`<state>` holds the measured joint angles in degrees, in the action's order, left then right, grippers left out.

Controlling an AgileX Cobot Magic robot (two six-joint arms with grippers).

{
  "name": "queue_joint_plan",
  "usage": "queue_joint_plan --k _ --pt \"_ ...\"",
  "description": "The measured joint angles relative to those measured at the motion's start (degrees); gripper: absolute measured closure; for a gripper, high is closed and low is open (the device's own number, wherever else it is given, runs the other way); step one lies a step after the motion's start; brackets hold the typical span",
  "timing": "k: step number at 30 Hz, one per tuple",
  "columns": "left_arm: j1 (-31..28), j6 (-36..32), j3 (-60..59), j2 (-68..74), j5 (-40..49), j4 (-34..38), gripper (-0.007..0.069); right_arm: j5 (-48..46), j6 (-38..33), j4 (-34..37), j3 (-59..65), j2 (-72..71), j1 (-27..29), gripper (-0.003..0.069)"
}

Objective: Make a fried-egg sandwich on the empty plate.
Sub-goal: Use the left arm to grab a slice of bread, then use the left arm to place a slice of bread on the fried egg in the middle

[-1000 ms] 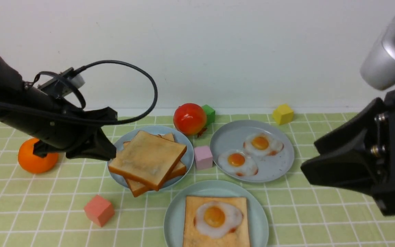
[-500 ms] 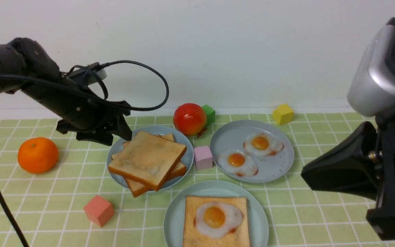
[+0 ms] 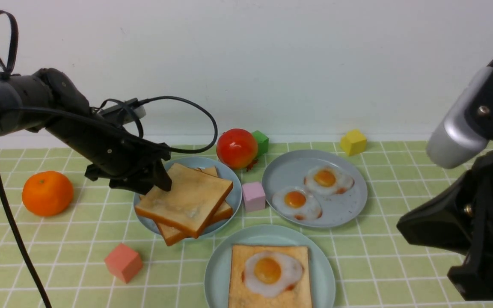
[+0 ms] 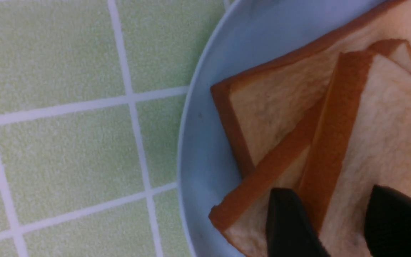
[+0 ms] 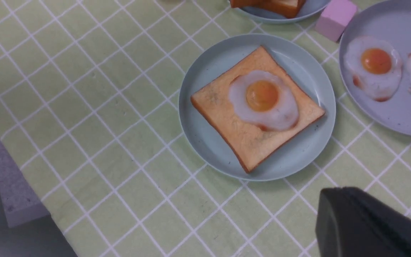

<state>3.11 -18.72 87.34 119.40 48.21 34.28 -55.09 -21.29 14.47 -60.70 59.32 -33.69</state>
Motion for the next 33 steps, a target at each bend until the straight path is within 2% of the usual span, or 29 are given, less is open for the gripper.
queue_joint_plan --k 6,11,12,13,15,20,24,29,31,33 --pt "0.0 -0.5 0.1 0.5 0.2 0.6 0.0379 -0.6 1.3 0.1 0.0 0.0 0.0 0.0664" --pt "-0.1 -1.3 0.4 0.5 1.0 0.8 0.0521 -1.5 1.7 -0.1 0.0 0.0 0.0 0.0660" --pt "-0.1 -1.3 0.4 0.5 1.0 0.8 0.0521 -1.5 1.7 -0.1 0.0 0.0 0.0 0.0660" --pt "-0.1 -1.3 0.4 0.0 1.2 0.7 0.0566 -1.5 1.7 -0.1 0.0 0.0 0.0 0.0659" --pt "-0.1 -1.2 0.2 -1.7 2.3 0.2 0.0604 -1.6 1.7 -0.1 0.0 0.0 0.0 0.0657" --pt "-0.2 2.3 -0.5 -8.8 4.7 1.5 0.0604 -1.6 2.2 -0.1 0.0 0.0 0.0 0.0655" --pt "2.1 3.6 -8.3 -17.6 4.3 9.3 0.0604 -1.3 4.9 -1.4 0.0 -0.1 0.0 0.0651" --pt "9.7 2.8 -22.6 -24.4 -5.1 18.4 0.0604 -1.3 9.2 -3.5 0.0 -0.1 0.0 0.0648" --pt "15.6 1.8 -30.7 -26.3 -14.7 23.8 0.0604 -1.3 10.0 -3.8 0.0 -0.1 0.0 0.0644" --pt "17.9 1.6 -33.6 -26.4 -18.8 25.9 0.0604 -1.3 10.2 -3.8 0.0 -0.1 0.0 0.0643"
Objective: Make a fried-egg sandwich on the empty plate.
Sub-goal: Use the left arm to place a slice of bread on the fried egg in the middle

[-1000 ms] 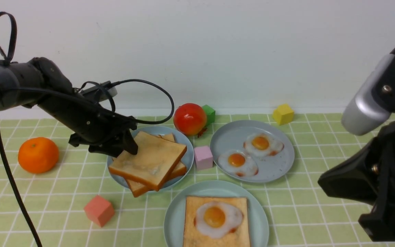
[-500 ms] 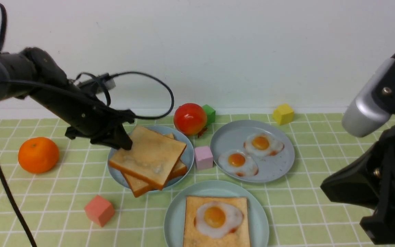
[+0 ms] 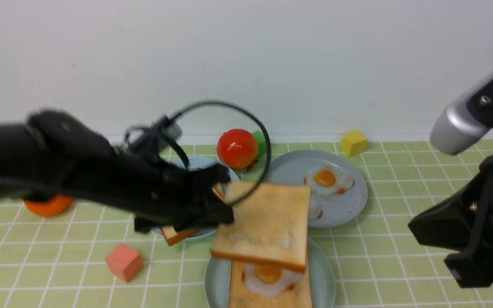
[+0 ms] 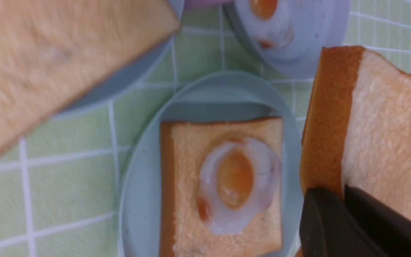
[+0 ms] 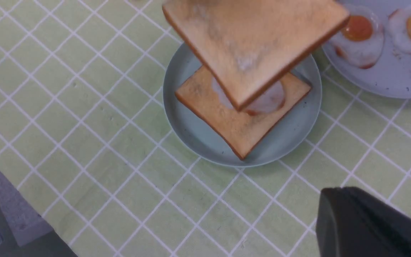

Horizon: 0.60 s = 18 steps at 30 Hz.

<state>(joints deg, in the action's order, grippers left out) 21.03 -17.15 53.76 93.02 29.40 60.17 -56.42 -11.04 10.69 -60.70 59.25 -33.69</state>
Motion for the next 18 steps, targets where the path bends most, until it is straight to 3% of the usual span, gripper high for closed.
queue_joint_plan --k 4,11,15,18 --pt "3.9 -0.3 -4.4 1.4 -6.2 4.1 0.0604 -0.1 0.1 -0.6 0.0 0.0 0.0 0.0638" --pt "5.3 -0.3 -4.7 6.8 -7.5 6.3 0.0596 -0.2 0.3 -1.9 0.0 0.0 0.0 0.0631" --pt "5.3 -0.3 -4.7 7.6 -7.2 5.6 0.0540 -0.3 0.3 -2.3 0.0 0.0 0.0 0.0624" --pt "5.3 -0.3 -4.7 7.6 -7.2 4.7 0.0449 -0.3 0.4 -2.3 0.0 0.0 0.0 0.0620"
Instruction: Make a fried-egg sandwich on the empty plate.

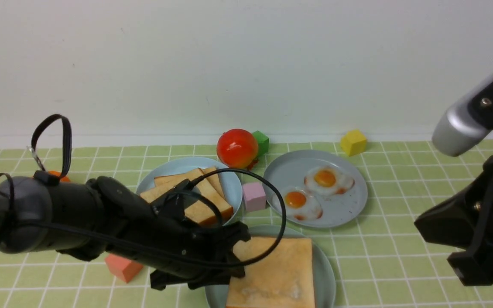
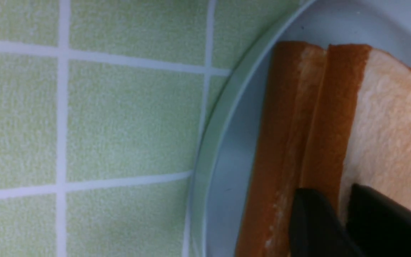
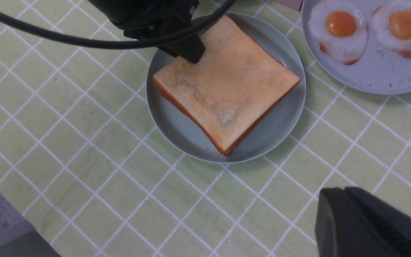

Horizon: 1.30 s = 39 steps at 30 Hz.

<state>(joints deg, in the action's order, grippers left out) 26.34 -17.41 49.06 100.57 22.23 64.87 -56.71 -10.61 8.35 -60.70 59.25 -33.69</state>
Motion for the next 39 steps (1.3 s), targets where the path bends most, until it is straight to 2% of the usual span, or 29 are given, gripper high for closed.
queue_joint_plan --k 1,5,8,12,16,19,20,22,24,26,27,30,39 --pt "0.0 0.0 0.0 0.0 0.0 0.0 0.0441 0.1 0.1 0.0 0.0 0.0 0.0 0.0620" --pt "0.0 0.0 0.0 -1.7 0.9 -3.4 0.0242 2.7 1.1 0.1 2.1 -1.2 0.0 0.0610" --pt "-0.8 0.1 0.0 -5.4 2.5 -6.5 0.0144 9.3 1.3 1.2 8.1 -5.3 0.0 0.0607" --pt "-5.8 0.1 0.0 -15.3 8.3 -12.0 0.0064 24.7 2.5 1.6 21.9 -16.8 0.0 0.0600" --pt "-12.1 0.2 0.0 -27.7 17.0 -17.6 0.0058 41.5 5.4 1.8 35.2 -29.5 0.0 0.0596" --pt "-15.1 0.4 0.0 -37.0 23.3 -21.5 0.0081 51.0 6.5 1.8 43.0 -36.9 0.0 0.0594" --pt "-16.1 1.1 0.0 -44.1 28.8 -24.9 0.0127 56.7 6.9 1.8 48.0 -41.2 0.0 0.0593" --pt "-16.2 3.4 0.0 -50.8 34.3 -27.3 0.0193 59.8 7.1 1.8 51.7 -44.7 0.0 0.0592" --pt "-16.2 6.4 -0.2 -57.0 38.3 -29.1 0.0286 61.4 7.2 2.0 54.1 -47.1 0.0 0.0592" --pt "-16.2 9.4 -0.8 -63.6 41.4 -30.4 0.0417 62.3 7.2 2.0 55.3 -48.6 0.0 0.0592" --pt "-16.2 10.4 -1.3 -66.6 42.2 -30.9 0.0485 62.7 7.1 2.0 55.4 -49.0 0.0 0.0592" --pt "-16.2 11.5 -3.1 -74.4 42.5 -31.2 0.0628 64.2 7.1 2.1 55.4 -49.1 0.0 0.0592" --pt "-16.2 11.8 -4.1 -97.7 37.8 -32.4 0.0638 64.5 7.1 2.1 55.4 -49.3 0.0 0.0575"
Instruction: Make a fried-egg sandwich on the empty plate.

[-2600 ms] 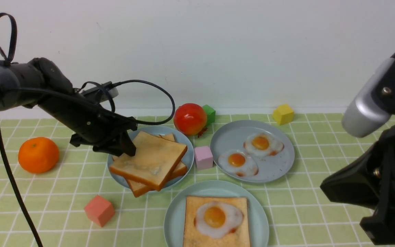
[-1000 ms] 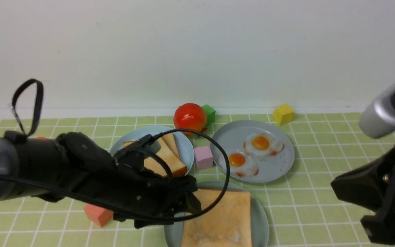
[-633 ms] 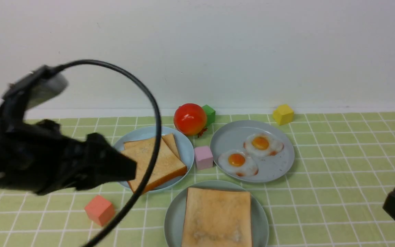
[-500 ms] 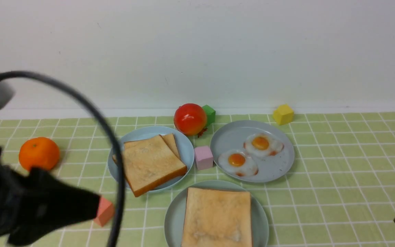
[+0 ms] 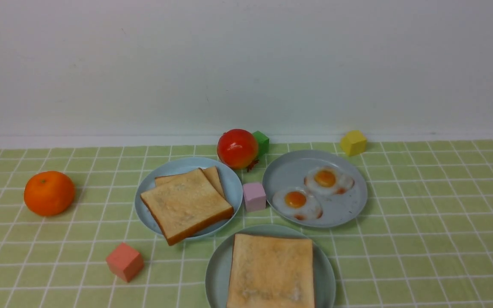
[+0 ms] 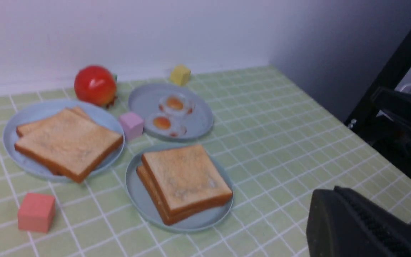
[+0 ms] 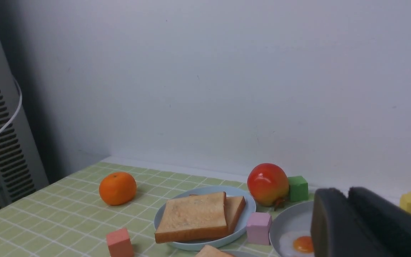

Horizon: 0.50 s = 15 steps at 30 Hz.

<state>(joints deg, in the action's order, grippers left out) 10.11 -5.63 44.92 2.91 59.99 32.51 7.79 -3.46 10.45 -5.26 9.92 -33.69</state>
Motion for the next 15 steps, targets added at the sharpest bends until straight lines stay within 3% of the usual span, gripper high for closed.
queue_joint_plan --k 10,12,15 --pt "0.0 -1.7 0.1 -4.3 0.2 -1.9 0.0638 0.1 0.0 0.0 0.0 -0.1 0.0 0.0571" --pt "0.0 1.3 -1.0 -4.3 -3.8 -8.1 0.0638 0.1 0.0 0.0 0.0 -0.1 0.0 0.0566" --pt "0.0 11.6 -5.4 -4.3 -9.7 -19.2 0.0638 0.1 0.0 0.0 0.0 -0.1 0.0 0.0562"
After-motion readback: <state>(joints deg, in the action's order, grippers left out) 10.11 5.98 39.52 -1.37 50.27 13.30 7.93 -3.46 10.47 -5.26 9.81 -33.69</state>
